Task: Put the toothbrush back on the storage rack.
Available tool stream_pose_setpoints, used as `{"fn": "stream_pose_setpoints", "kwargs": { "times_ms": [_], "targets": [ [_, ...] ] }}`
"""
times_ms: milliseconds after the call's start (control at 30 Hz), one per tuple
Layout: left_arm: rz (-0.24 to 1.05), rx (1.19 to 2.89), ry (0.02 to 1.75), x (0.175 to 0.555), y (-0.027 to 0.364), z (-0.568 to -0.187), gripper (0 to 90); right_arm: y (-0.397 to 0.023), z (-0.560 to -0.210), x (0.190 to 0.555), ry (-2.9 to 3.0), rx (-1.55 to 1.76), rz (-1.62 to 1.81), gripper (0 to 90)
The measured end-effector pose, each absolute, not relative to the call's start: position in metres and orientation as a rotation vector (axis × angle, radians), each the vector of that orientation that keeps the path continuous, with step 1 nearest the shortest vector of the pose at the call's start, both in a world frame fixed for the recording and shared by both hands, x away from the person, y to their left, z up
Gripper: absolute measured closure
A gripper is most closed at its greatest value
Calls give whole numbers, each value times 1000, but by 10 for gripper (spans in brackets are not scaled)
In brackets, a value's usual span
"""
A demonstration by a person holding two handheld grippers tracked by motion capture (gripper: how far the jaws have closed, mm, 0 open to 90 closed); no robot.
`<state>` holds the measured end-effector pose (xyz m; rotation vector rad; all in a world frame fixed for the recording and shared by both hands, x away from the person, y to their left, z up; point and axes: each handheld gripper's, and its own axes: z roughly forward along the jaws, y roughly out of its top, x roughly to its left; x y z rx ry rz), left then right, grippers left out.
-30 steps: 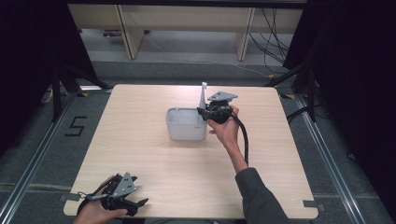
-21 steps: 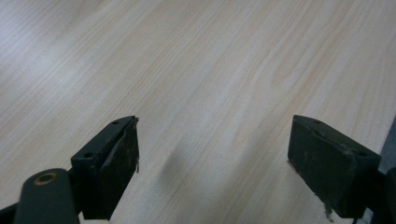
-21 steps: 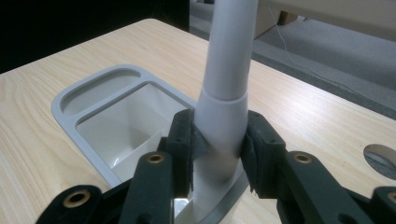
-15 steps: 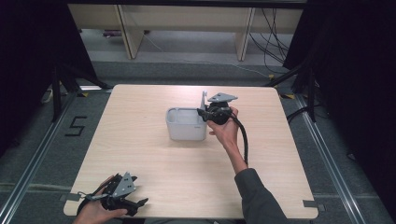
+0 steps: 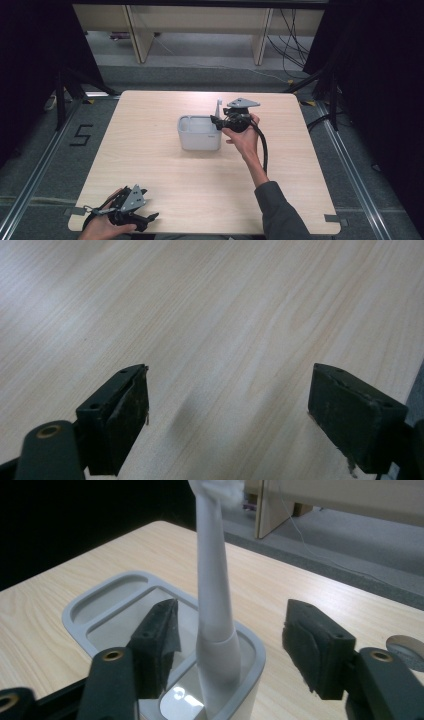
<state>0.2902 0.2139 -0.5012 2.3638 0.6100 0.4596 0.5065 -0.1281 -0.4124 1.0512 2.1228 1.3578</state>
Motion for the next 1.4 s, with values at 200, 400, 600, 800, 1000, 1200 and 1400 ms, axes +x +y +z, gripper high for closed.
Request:
{"fn": "stream_pose_setpoints", "kwargs": {
  "times_ms": [200,400,600,800,1000,1200,1400],
  "targets": [
    [465,2352,623,290,214,-502,163,-130,-408,502,2118,1038,1365,349],
    [472,2344,626,290,214,-502,163,-133,-403,496,2130,1021,1367,335],
    [467,2347,625,290,214,-501,163,-137,-403,492,2132,1016,1382,330],
    [468,2348,625,290,214,-501,163,-142,-403,487,2144,998,1370,309],
    [470,2346,625,290,214,-501,162,-147,-405,476,2150,1009,1383,297],
    [469,2348,626,290,214,-502,163,-152,-406,467,2137,1010,1397,286],
    [470,2349,622,290,214,-501,162,-154,-406,458,2146,1021,1404,279]
  ]
}}
